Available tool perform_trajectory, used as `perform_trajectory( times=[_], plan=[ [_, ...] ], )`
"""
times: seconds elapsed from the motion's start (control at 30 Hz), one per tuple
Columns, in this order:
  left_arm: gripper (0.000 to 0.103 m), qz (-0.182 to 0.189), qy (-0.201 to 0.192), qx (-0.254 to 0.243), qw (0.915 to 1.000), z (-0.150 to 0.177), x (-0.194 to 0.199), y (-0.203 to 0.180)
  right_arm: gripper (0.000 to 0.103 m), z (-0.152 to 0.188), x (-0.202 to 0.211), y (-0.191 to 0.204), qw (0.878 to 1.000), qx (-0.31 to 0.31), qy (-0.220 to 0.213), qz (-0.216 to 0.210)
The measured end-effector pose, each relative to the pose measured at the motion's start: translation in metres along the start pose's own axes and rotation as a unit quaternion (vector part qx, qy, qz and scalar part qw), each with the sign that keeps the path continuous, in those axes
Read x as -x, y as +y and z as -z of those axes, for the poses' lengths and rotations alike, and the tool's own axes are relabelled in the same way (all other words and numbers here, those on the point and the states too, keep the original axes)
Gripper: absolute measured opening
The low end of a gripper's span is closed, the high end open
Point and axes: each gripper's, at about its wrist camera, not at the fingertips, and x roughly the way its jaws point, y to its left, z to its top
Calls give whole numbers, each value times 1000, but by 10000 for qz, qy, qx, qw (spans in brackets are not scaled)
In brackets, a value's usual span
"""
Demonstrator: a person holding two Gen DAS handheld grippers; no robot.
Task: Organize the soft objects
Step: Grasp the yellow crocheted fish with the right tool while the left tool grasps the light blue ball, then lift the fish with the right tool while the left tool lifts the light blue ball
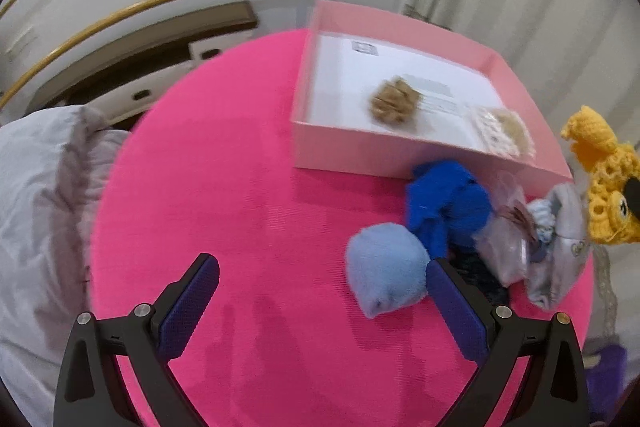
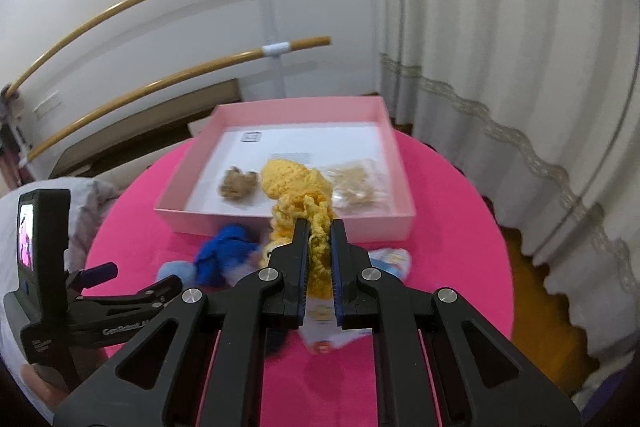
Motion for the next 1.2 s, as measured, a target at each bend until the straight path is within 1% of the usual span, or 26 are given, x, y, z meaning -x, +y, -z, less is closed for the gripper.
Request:
perform_trajectory(
  times=[0.07, 0.13, 0.17, 0.2, 0.23, 0.27, 0.3, 0.37, 0.5, 0.57, 0.63, 0.73, 0.8, 0.83, 0.87, 0.9, 0.93, 1.0, 1.03, 1.07, 1.13, 1.2],
  plan=[
    [100, 93, 117, -111, 9998, -2, -8, -6, 10, 2, -4, -11, 9999, -123, 52, 71],
    [91, 263, 285, -165, 9991, -3, -19, -11, 10, 5, -6, -21, 9996, -213, 107, 151],
    [81, 381, 373, -177, 9984, -3, -24, -13, 10, 6, -7, -25, 9995, -238, 127, 177],
    [74, 502, 468, -196, 9974, -3, -28, -15, 10, 7, -9, -30, 9993, -273, 158, 218],
    [73, 399, 404, -253, 9981, -3, -28, -19, 10, 10, -9, -34, 9991, -297, 179, 245],
    [62, 295, 332, -297, 9986, -3, -27, -21, 10, 11, -9, -38, 9989, -331, 210, 271],
    [48, 252, 321, -335, 9986, -3, -27, -24, 10, 12, -10, -42, 9986, -367, 232, 289],
    [46, 294, 340, -379, 9983, -3, -28, -29, 9, 15, -11, -46, 9983, -419, 257, 328],
    [44, 160, 258, -395, 9988, -1, -26, -28, 8, 17, -9, -52, 9979, -481, 240, 357],
    [44, 46, 171, -378, 9991, -2, -22, -30, 5, 17, -10, -52, 9981, -468, 244, 332],
    [43, -62, 70, -360, 9993, -1, -15, -29, 5, 17, -13, -51, 9981, -448, 270, 314],
    [43, -108, -56, -287, 9995, 0, -6, -25, 5, 18, -21, -53, 9978, -494, 417, 149],
    [43, -179, -105, -252, 9995, 1, -2, -23, 7, 19, -32, -53, 9971, -417, 606, 207],
    [43, -218, -111, -247, 9994, 2, 0, -22, 10, 20, -36, -54, 9964, -479, 655, 229],
    [43, -236, -100, -240, 9994, 2, 1, -21, 20, 20, -39, -55, 9959, -523, 694, 234],
    [43, -244, -71, -225, 9994, 3, 1, -21, 34, 20, -41, -57, 9956, -565, 706, 224],
    [43, -246, -46, -218, 9994, 2, -2, -20, 43, 19, -42, -59, 9953, -641, 692, 222],
    [43, -270, 10, -200, 9994, 2, -4, -19, 82, 16, -42, -68, 9940, -864, 626, 221],
    [44, -286, 27, -196, 9994, 2, -5, -19, 89, 15, -42, -75, 9921, -1077, 628, 121],
    [44, -303, 42, -189, 9994, 1, -7, -18, 95, 14, -43, -80, 9905, -1223, 631, -5],
    [44, -331, 48, -175, 9993, -3, -11, -18, 94, 14, -47, -90, 9852, -1532, 678, -370],
    [44, -351, 37, -185, 9992, -8, -18, -19, 95, 15, -56, -96, 9806, -1703, 816, -527]
  ],
)
